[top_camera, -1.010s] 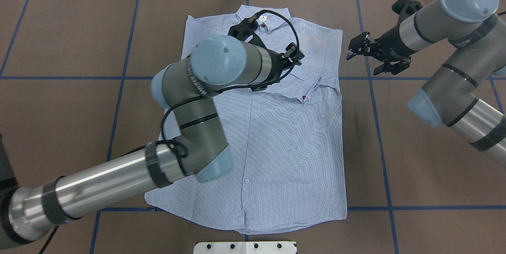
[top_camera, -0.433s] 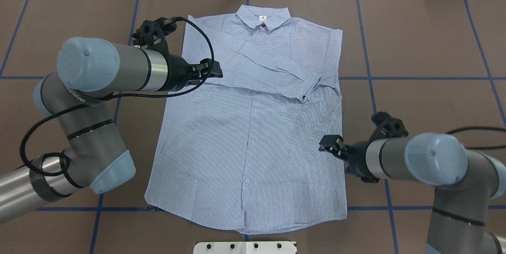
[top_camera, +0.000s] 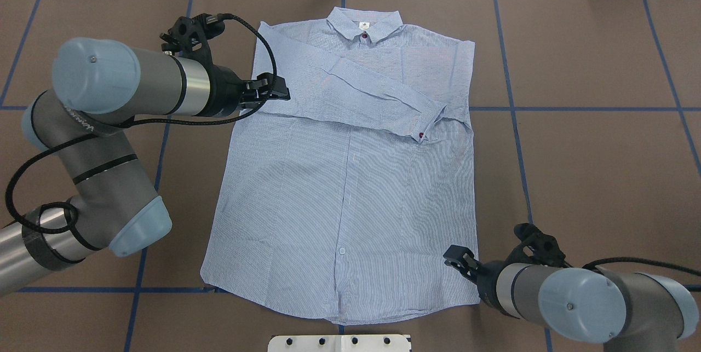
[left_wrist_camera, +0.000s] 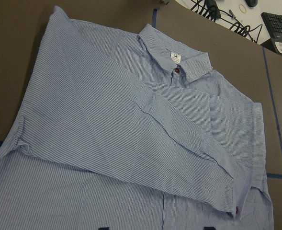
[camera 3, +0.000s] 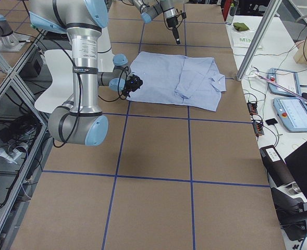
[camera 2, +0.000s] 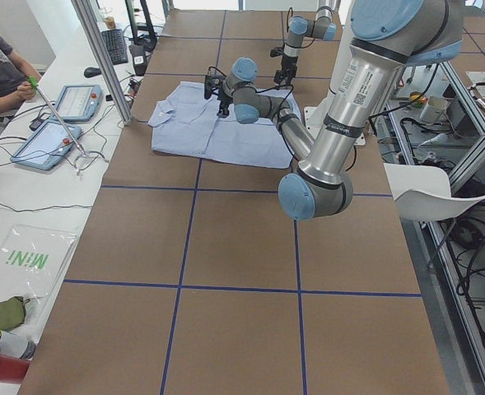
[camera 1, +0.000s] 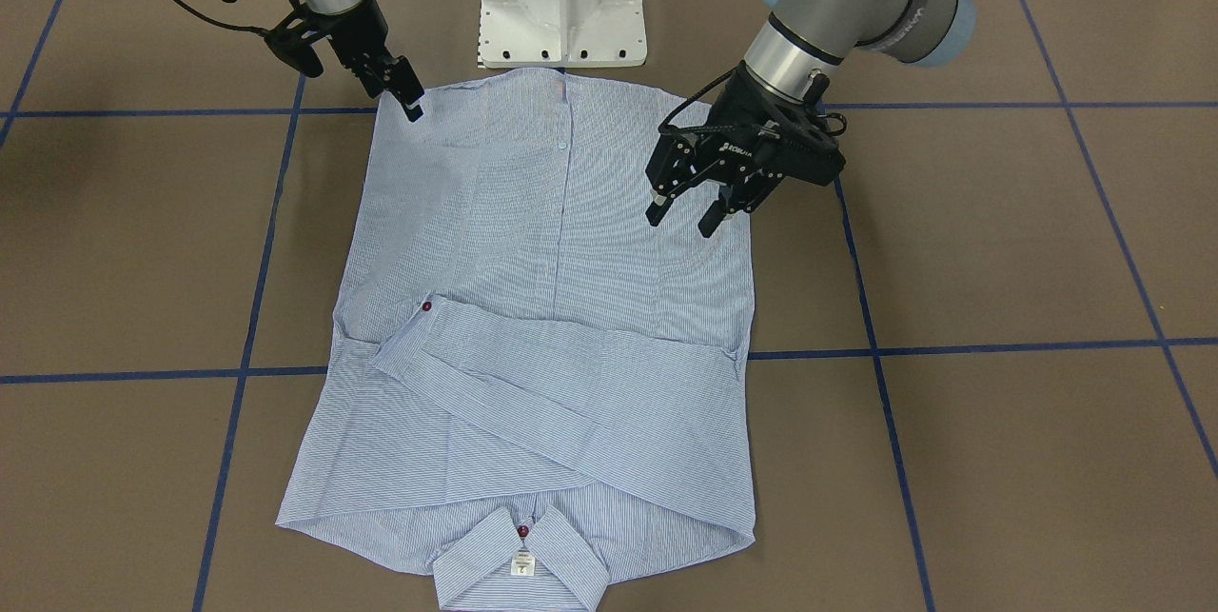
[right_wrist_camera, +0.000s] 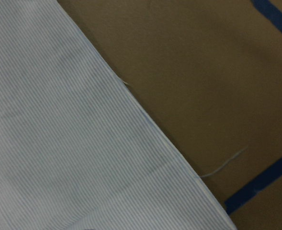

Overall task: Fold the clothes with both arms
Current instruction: 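Release and withdraw the left gripper while the right gripper moves to the hem corner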

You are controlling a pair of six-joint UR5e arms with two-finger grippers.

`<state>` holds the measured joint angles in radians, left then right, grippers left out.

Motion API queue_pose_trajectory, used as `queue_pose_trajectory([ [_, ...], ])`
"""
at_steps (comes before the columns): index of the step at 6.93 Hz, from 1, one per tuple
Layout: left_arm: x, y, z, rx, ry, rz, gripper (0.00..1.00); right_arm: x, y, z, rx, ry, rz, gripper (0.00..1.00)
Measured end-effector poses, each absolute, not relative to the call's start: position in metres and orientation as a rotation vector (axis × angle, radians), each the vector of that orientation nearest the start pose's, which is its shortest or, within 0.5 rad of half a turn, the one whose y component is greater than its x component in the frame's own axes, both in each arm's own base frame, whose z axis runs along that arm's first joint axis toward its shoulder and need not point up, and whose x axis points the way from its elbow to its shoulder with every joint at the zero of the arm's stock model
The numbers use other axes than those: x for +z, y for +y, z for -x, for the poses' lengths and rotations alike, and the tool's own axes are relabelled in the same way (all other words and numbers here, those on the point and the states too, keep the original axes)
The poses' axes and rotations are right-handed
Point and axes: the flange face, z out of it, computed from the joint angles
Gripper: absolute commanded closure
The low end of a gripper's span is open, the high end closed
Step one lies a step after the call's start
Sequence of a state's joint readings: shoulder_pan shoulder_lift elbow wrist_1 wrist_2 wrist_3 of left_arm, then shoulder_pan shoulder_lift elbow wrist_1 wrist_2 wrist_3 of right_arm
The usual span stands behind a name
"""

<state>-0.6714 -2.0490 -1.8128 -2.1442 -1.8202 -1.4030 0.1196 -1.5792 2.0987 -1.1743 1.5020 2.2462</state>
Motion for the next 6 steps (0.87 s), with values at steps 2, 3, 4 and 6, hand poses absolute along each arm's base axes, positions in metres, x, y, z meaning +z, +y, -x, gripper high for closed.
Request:
queue_pose_trajectory([
  [2,0.213,-0.465,-0.411,-0.272,1.263,-0.326,0.27,0.385,-0.175,0.462,0.778,-0.893,0.190,0.11],
  [3,0.214,-0.465,-0.412,-0.274,1.262,-0.323,0.27,0.388,-0.168,0.465,0.782,-0.875,0.189,0.13],
  [4,0.215,-0.464,-0.413,-0.276,1.261,-0.321,0.27,0.390,-0.165,0.466,0.785,-0.854,0.181,0.16],
  [6,0.217,-0.465,-0.414,-0.278,1.257,-0.319,0.27,0.392,-0.165,0.466,0.791,-0.839,0.170,0.35],
])
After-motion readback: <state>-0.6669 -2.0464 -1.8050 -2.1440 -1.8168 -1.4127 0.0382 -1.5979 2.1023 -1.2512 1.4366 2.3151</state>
